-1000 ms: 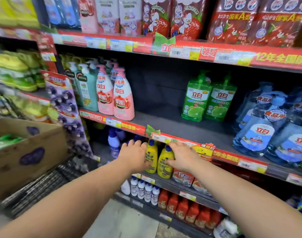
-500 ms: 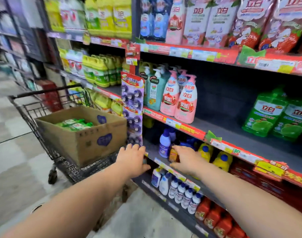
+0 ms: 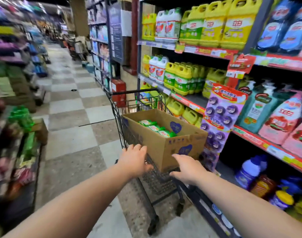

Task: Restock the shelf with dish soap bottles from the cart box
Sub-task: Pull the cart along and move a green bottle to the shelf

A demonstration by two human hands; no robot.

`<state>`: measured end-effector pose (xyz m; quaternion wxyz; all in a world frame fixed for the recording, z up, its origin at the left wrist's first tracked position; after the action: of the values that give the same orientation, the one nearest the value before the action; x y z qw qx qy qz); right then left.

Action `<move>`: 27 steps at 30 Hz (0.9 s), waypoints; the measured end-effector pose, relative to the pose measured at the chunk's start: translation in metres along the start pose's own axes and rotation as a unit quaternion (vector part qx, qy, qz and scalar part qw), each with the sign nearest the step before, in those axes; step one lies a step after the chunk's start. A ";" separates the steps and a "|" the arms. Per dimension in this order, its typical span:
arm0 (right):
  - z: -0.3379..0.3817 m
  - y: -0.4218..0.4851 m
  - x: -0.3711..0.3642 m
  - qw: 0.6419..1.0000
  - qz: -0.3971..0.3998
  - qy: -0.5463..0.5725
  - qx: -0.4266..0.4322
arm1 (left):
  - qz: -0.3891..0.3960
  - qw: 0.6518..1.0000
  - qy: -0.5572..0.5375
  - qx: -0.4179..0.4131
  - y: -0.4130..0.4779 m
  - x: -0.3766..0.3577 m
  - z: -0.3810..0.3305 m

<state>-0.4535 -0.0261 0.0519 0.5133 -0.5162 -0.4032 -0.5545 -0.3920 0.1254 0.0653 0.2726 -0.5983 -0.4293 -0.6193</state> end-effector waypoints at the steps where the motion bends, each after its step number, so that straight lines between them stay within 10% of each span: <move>1: 0.011 0.010 -0.001 1.000 0.001 -0.002 0.006 | 0.001 1.000 -0.001 0.009 0.000 -0.001 0.015; 16: 0.082 0.195 -0.014 0.997 -0.002 0.000 0.081 | 0.041 0.996 0.032 0.069 0.102 -0.037 0.135; 27: -0.015 0.338 -0.024 0.999 0.033 0.012 -0.009 | 0.061 0.997 0.019 0.031 0.271 -0.085 0.133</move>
<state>-0.1245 -0.0871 -0.0023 0.5311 -0.5271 -0.3748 -0.5474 -0.0817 0.0938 0.0265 0.3363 -0.6031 -0.4057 -0.5989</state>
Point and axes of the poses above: each hand's wrist, its own y-axis towards the middle knuckle, its own x-axis out of the back of the hand, z = x × y, the point moved 9 cm from there along y, towards the middle knuckle, and after that the axes turned 10 degrees about -z, right-handed, at the moved point
